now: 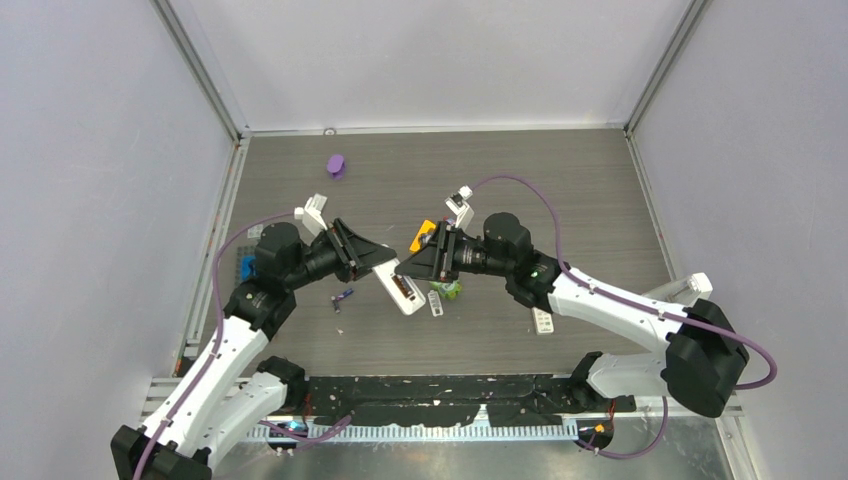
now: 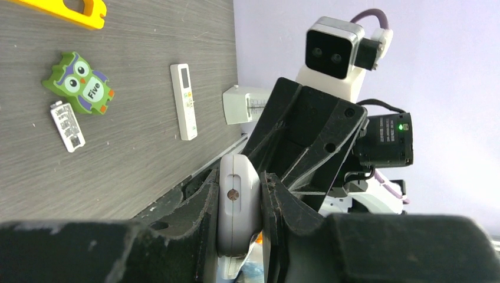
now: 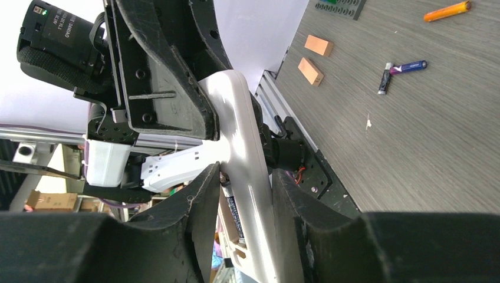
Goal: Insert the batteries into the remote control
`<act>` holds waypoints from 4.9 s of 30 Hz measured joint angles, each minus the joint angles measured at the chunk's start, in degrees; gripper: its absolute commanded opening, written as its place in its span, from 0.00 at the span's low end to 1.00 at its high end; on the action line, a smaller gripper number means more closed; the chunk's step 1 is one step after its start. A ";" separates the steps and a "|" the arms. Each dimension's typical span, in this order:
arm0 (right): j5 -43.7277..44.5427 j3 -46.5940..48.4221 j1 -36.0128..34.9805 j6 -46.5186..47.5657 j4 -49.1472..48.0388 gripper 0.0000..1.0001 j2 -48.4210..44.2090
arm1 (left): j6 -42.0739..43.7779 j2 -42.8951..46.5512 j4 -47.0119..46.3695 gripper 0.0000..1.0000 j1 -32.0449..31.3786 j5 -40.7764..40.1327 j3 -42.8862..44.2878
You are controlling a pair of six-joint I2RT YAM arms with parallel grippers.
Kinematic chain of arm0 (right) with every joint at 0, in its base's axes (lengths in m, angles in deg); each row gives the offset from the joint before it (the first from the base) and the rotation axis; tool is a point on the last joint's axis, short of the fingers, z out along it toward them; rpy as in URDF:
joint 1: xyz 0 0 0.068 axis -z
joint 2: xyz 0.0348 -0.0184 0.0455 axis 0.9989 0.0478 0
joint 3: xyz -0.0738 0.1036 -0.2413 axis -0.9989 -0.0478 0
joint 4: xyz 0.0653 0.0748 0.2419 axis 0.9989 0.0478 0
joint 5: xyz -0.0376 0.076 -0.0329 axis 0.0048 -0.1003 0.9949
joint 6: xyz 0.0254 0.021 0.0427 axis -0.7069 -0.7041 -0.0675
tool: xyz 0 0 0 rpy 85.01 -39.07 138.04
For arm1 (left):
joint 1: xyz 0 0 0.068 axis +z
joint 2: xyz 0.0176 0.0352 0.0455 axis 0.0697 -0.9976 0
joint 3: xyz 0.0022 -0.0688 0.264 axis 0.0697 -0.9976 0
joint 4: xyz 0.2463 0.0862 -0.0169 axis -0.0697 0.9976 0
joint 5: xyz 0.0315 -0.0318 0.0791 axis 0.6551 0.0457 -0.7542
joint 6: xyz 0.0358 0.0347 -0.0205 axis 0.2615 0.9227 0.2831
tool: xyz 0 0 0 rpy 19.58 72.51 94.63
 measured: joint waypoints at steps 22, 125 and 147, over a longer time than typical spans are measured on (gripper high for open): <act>5.42 2.36 -1.14 7.78 11.41 0.69 -2.75 | -17.03 4.76 -5.73 0.00 0.85 -5.88 -7.34; 21.90 43.43 -5.81 42.64 26.56 0.65 49.48 | 74.49 6.86 31.58 0.00 6.64 -0.87 22.84; 30.58 48.72 -6.38 23.61 33.18 0.55 52.83 | 70.44 9.07 27.67 0.00 6.64 10.16 22.97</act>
